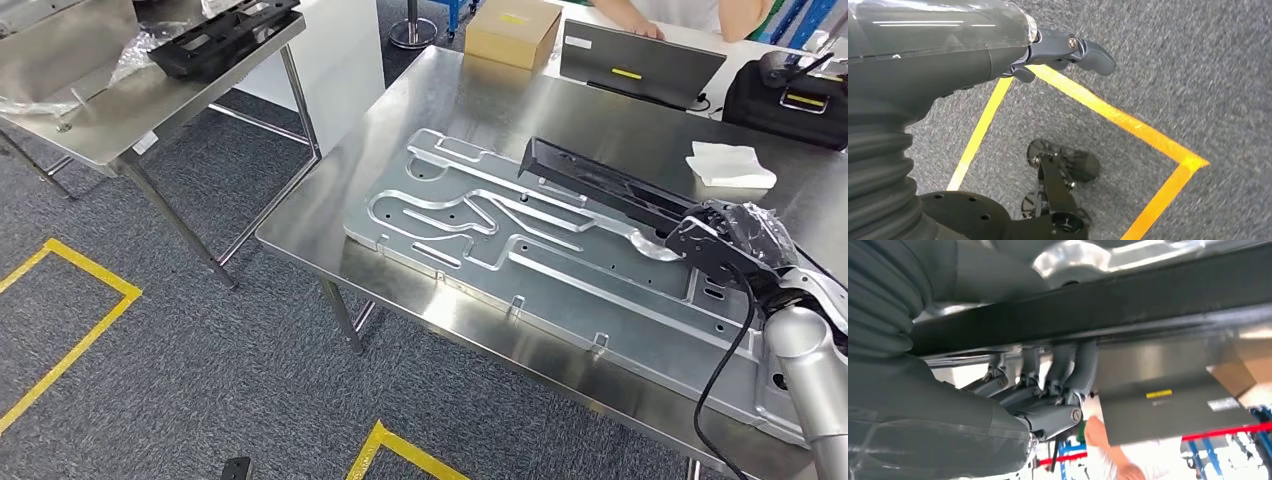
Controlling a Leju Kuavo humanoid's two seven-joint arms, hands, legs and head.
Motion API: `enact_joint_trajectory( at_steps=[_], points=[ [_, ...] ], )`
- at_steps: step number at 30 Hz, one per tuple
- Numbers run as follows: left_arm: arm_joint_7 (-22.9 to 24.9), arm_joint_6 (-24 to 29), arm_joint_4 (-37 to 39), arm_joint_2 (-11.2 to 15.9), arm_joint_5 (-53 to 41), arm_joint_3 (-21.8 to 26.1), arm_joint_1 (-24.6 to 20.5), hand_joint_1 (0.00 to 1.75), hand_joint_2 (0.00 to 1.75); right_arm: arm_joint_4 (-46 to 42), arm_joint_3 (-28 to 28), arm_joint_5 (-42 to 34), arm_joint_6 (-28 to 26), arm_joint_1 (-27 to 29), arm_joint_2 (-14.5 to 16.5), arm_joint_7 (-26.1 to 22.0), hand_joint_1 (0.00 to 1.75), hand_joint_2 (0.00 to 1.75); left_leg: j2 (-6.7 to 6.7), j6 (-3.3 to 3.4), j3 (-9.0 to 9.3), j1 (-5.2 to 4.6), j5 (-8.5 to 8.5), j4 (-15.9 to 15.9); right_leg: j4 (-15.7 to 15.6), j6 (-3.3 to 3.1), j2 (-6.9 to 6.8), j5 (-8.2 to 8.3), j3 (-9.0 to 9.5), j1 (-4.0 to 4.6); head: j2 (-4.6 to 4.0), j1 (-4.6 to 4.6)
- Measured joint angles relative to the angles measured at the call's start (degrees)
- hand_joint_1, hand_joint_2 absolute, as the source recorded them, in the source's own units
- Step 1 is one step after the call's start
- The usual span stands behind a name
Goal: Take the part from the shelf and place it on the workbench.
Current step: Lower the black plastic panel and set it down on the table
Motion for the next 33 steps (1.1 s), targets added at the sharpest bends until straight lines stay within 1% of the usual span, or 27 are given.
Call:
enact_joint_trajectory(
  at_steps=[2,3,4,6,7,8,9,10,11,12,13,14,15,17,18,19,21,22,23,24,25,26,27,28,31,32,33],
  points=[
    [-0.07,-0.28,0.00,0.00,-0.36,0.00,-0.01,0.00,0.87,1.06,0.98,-0.23,-0.18,-0.84,0.64,-0.19,0.00,1.75,0.06,-0.51,-0.31,0.20,-0.74,0.90,-0.04,-0.85,-0.01,0.08,-0.03,0.10,0.00,-0.01],
    [-0.10,-0.35,0.00,-0.01,-0.43,0.00,-0.07,0.00,0.44,1.42,1.31,-0.33,-0.28,-1.24,0.92,-0.24,0.00,1.75,0.09,-0.72,-1.04,0.25,-1.88,2.66,-0.09,-1.22,-0.05,0.12,-0.02,0.11,0.00,-0.01],
    [-0.14,-0.42,0.00,-0.04,-0.42,0.00,-0.11,0.00,0.00,1.72,1.63,-0.43,-0.40,-1.57,1.22,-0.28,0.00,1.75,0.11,-0.84,-2.35,0.27,-3.54,5.62,-0.13,-1.49,-0.10,0.13,0.00,0.17,0.00,-0.01],
    [-0.19,-0.50,0.00,-0.10,-0.36,0.03,-0.11,0.00,0.00,2.22,2.20,-0.63,-0.58,-1.97,1.69,-0.30,0.00,1.75,0.12,-0.84,-5.92,0.25,-6.87,13.12,-0.12,-1.88,-0.20,0.09,-0.01,0.57,-0.02,-0.01],
    [-0.19,-0.51,0.00,-0.13,-0.34,0.08,-0.07,0.00,0.00,2.53,2.57,-0.79,-0.62,-2.08,1.94,-0.29,0.00,1.75,0.12,-0.69,-7.20,0.20,-7.51,15.68,-0.11,-2.00,-0.23,0.06,0.01,0.85,-0.02,-0.01],
    [-0.19,-0.51,0.00,-0.13,-0.34,0.13,-0.03,0.00,0.00,2.85,2.94,-0.97,-0.64,-2.17,2.15,-0.28,0.00,1.75,0.12,-0.40,-7.57,0.09,-7.10,16.29,-0.10,-2.10,-0.23,0.05,0.05,1.14,-0.02,-0.01],
    [-0.19,-0.50,0.00,-0.13,-0.34,0.19,-0.01,0.00,0.00,3.16,3.27,-1.16,-0.64,-2.33,2.34,-0.28,0.00,1.75,0.11,0.07,-6.80,-0.12,-5.66,14.54,-0.10,-2.17,-0.21,0.04,0.12,1.41,-0.02,0.00],
    [-0.19,-0.50,0.00,-0.13,-0.34,0.23,-0.01,0.00,0.00,3.43,3.55,-1.32,-0.64,-2.63,2.50,-0.28,0.00,1.75,0.09,0.77,-5.09,-0.44,-3.59,10.93,-0.11,-2.21,-0.17,0.04,0.19,1.65,-0.02,0.00],
    [-0.19,-0.49,0.00,-0.05,-0.34,0.26,-0.03,0.00,0.00,3.63,3.76,-1.43,-0.64,-3.03,2.63,-0.28,0.00,1.75,0.11,1.61,-3.17,-0.79,-1.97,6.90,-0.11,-2.22,-0.14,0.04,0.24,1.82,-0.02,0.01],
    [-0.17,-0.50,0.00,-0.03,-0.34,0.27,-0.04,0.00,0.00,3.83,3.95,-1.53,-0.65,-3.51,2.72,-0.28,0.00,1.75,0.22,2.23,-1.55,-1.14,-0.74,3.47,-0.12,-2.18,-0.11,0.05,0.25,1.91,-0.02,0.01],
    [-0.15,-0.50,0.00,-0.02,-0.34,0.28,-0.06,0.00,0.00,4.04,4.10,-1.62,-0.65,-3.96,2.77,-0.26,0.00,1.75,0.33,2.64,-0.58,-1.43,-0.20,1.40,-0.15,-2.05,-0.12,0.10,0.21,1.89,-0.01,0.01],
    [-0.13,-0.51,0.00,-0.01,-0.34,0.29,-0.06,0.00,0.00,4.24,4.24,-1.72,-0.64,-4.27,2.83,-0.23,0.00,1.75,0.45,2.81,-0.26,-1.62,-0.20,0.64,-0.23,-1.84,-0.16,0.19,0.17,1.80,0.00,0.01],
    [-0.11,-0.51,0.00,-0.07,-0.34,0.29,-0.03,0.00,0.00,4.43,4.39,-1.82,-0.61,-4.53,2.88,-0.20,0.00,1.75,0.54,2.78,-0.15,-1.68,0.05,0.28,-0.38,-1.57,-0.18,0.31,0.19,1.73,-0.01,0.01],
    [-0.11,-0.59,0.00,-0.12,-0.34,0.31,0.01,0.00,0.00,4.62,4.58,-2.15,-0.46,-4.90,2.97,-0.17,0.00,1.75,0.62,2.88,0.35,-1.35,0.77,-0.89,-0.22,-0.99,-0.28,0.06,0.17,1.66,-0.01,0.01],
    [-0.13,-0.68,0.00,-0.15,-0.34,0.32,0.01,0.00,0.00,4.65,4.63,-2.43,-0.32,-5.20,2.97,-0.13,0.00,1.75,0.69,2.96,0.60,-1.14,1.17,-1.54,0.91,-0.72,-0.30,-0.83,-0.32,1.67,-0.01,0.01],
    [-0.16,-0.80,0.00,-0.18,-0.34,0.33,0.00,0.00,0.00,4.67,4.63,-2.88,-0.07,-5.50,2.95,-0.07,0.00,1.75,0.74,3.00,0.78,-0.98,1.47,-1.99,3.29,-0.46,-0.32,-2.33,-1.37,1.60,-0.01,0.02],
    [-0.19,-1.10,0.00,-0.21,-0.36,0.36,0.02,0.00,0.00,4.67,4.64,-4.56,0.88,-5.86,2.93,0.08,0.00,1.75,0.77,3.11,0.77,-0.99,1.61,-2.13,10.16,0.08,-0.32,-5.75,-4.52,1.30,-0.01,0.02],
    [-0.19,-1.28,0.00,-0.25,-0.38,0.37,0.07,0.00,0.00,4.60,4.63,-5.84,1.62,-5.86,2.91,0.15,0.00,1.75,0.77,3.09,0.75,-0.97,1.59,-2.06,12.81,0.36,-0.34,-6.57,-5.73,1.07,-0.01,0.02],
    [-0.18,-1.45,0.00,-0.31,-0.39,0.38,0.11,0.00,0.00,4.38,4.62,-7.54,2.52,-5.84,2.85,0.19,0.00,1.75,0.77,3.03,0.73,-0.91,1.54,-1.95,13.65,0.62,-0.37,-6.35,-6.10,0.83,0.00,0.02],
    [-0.16,-1.61,0.00,-0.38,-0.41,0.39,0.15,0.00,0.00,3.92,4.56,-9.71,3.66,-5.83,2.69,0.22,0.00,1.75,0.76,2.87,0.71,-0.80,1.44,-1.74,12.39,0.89,-0.41,-5.13,-5.41,0.58,-0.01,0.02],
    [-0.13,-1.74,0.00,-0.45,-0.42,0.39,0.16,0.00,0.00,3.14,4.40,-12.52,5.00,-5.91,2.44,0.20,0.00,1.75,0.73,2.61,0.67,-0.67,1.22,-1.38,9.21,1.18,-0.48,-3.23,-3.73,0.32,-0.01,0.02],
    [-0.10,-1.82,0.00,-0.49,-0.43,0.40,0.17,0.00,0.00,2.23,4.18,-15.83,6.42,-6.09,2.15,0.14,0.00,1.75,0.71,2.26,0.52,-0.60,0.94,-0.91,5.66,1.43,-0.56,-1.81,-1.86,0.13,-0.01,0.02],
    [-0.06,-1.87,0.00,-0.50,-0.43,0.43,0.16,0.00,0.00,1.26,3.92,-19.55,7.89,-6.41,1.86,0.10,0.00,1.75,0.67,1.88,0.28,-0.62,0.62,-0.28,2.67,1.31,-0.51,-0.78,-0.40,0.11,-0.01,0.01],
    [-0.04,-1.91,0.00,-0.49,-0.43,0.48,0.15,0.00,0.00,0.27,3.64,-23.34,9.12,-6.73,1.55,0.12,0.00,1.75,0.66,1.53,0.01,-0.71,0.39,0.18,0.89,1.02,-0.45,-0.41,0.41,0.15,0.00,-0.01],
    [-0.04,-1.87,0.00,-0.48,-0.43,0.79,0.21,0.00,0.00,-2.96,2.98,-34.38,10.58,-7.49,0.33,0.40,0.00,1.75,0.67,0.78,-0.43,-0.85,0.22,0.57,0.39,-0.45,-0.21,-0.48,0.24,0.33,-0.01,-0.06],
    [-0.05,-1.76,0.00,-0.48,-0.43,0.95,0.25,0.00,0.00,-4.37,2.81,-38.20,10.15,-7.79,-0.27,0.37,0.00,1.75,0.67,0.51,-0.61,-0.78,-0.16,0.95,0.30,-0.84,-0.22,-0.39,0.23,0.28,-0.01,-0.06],
    [-0.08,-1.61,0.00,-0.48,-0.42,1.12,0.26,0.00,0.00,-5.99,2.62,-41.99,9.28,-8.11,-0.91,0.21,0.00,1.75,0.67,0.23,-1.10,-0.69,-1.04,2.14,0.21,-1.21,-0.26,-0.32,0.23,0.24,0.00,-0.07]
  ],
)
